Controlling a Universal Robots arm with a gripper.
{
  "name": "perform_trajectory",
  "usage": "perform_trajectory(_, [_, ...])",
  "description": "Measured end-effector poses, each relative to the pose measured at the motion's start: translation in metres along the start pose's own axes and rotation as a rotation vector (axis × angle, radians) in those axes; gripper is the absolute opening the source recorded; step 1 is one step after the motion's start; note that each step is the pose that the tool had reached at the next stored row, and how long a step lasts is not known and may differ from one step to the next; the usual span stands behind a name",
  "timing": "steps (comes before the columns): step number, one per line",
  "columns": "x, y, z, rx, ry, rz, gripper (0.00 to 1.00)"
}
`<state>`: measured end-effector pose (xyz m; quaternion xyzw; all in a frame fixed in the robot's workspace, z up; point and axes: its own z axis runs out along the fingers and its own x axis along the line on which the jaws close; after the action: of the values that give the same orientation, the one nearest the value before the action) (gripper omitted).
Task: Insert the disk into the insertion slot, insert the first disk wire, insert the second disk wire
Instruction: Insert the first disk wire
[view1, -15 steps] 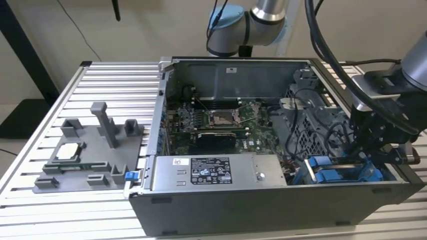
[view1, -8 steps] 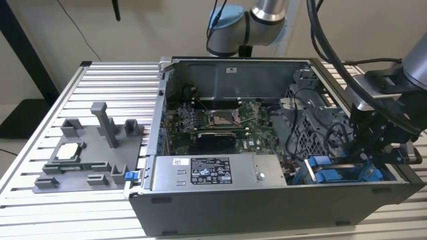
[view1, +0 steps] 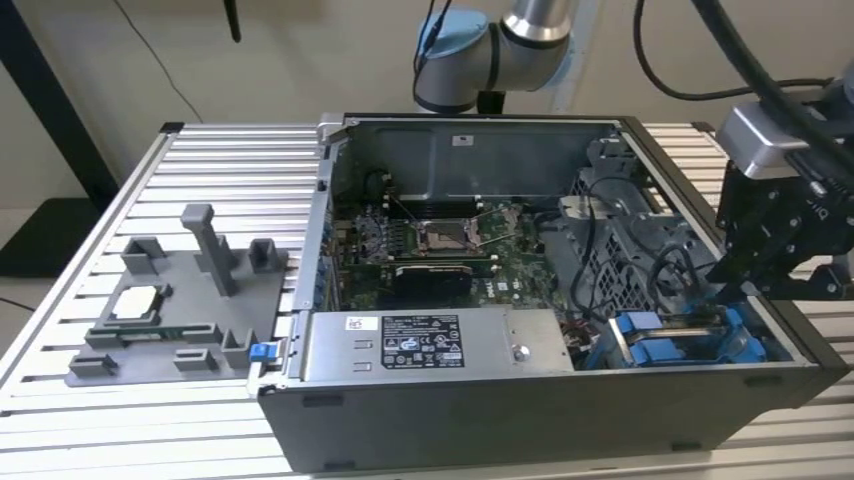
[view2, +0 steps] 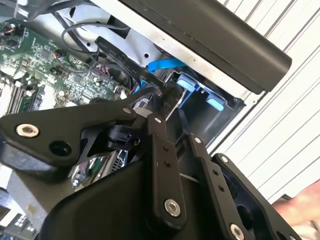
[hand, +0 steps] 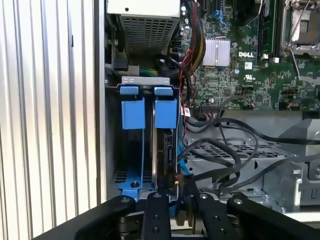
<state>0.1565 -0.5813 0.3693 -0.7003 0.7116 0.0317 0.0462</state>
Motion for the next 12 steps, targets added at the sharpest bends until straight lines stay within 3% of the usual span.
perform_trajectory(2, [-0.0007,-0.0002,-0.0064,0.0000,0.0001,0.000,1.00])
perform_trajectory(5, [-0.0008,-0.0013,-0.0072,0.0000,-0.0013,0.000,1.00])
perform_trajectory(8, [-0.0010,-0.0105,-0.0069,-0.0003,-0.0137,-0.001,1.00])
perform_trajectory(12, [-0.0004,-0.0128,-0.0017,-0.0005,-0.0208,0.000,1.00])
